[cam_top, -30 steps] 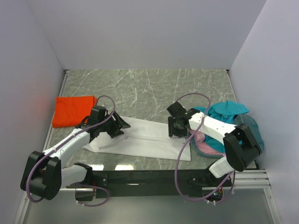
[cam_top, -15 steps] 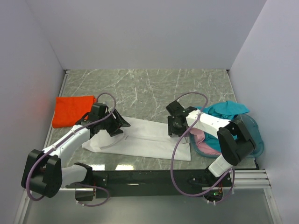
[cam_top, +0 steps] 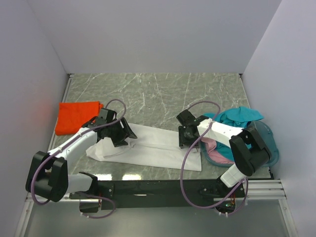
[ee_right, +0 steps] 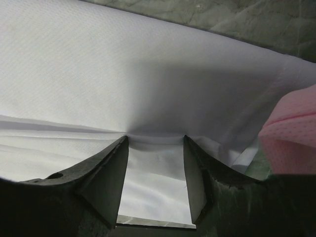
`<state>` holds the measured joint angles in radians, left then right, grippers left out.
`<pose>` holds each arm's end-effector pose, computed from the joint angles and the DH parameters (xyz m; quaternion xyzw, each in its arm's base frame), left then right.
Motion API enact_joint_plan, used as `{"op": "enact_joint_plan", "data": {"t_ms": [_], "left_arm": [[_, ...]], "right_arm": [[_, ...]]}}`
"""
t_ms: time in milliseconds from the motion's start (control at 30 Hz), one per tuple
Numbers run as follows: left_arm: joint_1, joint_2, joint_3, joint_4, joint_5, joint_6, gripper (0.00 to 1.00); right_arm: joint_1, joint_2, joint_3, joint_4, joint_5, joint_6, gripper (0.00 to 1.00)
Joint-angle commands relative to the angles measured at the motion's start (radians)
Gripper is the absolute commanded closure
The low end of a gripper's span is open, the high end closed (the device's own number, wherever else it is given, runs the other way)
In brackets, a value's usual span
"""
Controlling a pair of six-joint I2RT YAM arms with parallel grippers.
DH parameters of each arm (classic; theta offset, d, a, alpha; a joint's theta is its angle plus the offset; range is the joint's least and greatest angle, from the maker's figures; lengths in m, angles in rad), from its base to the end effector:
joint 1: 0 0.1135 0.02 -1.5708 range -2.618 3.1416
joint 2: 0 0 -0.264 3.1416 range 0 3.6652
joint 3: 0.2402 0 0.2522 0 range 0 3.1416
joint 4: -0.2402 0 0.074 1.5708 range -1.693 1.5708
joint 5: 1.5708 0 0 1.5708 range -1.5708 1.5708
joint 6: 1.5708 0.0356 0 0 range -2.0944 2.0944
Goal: Fold and stack the t-shirts
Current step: Fold the tshirt
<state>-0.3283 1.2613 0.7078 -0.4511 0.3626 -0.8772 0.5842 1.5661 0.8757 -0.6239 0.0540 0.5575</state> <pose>0.2203 -0.0884 0.1967 -0.2075 0.9228 -0.2984 0.1282 0.2293 0.1493 0.1618 -0.0098 0.9914 0.0466 0.1220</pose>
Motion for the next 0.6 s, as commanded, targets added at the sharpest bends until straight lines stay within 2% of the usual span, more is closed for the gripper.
{"op": "enact_joint_plan", "data": {"t_ms": [0,300,567], "left_arm": [[-0.003,-0.014,0.042,-0.038,-0.023,0.047,0.3],[-0.003,-0.074,0.045,-0.08,-0.172,0.099,0.28],[-0.003,-0.154,0.016,-0.074,-0.267,0.064,0.29]], "right_arm": [[-0.007,-0.041,-0.014,-0.003,-0.022,0.021,0.45],[-0.006,-0.06,0.0,-0.027,-0.028,0.019,0.45],[-0.004,-0.078,0.019,-0.039,-0.02,0.019,0.45]]}}
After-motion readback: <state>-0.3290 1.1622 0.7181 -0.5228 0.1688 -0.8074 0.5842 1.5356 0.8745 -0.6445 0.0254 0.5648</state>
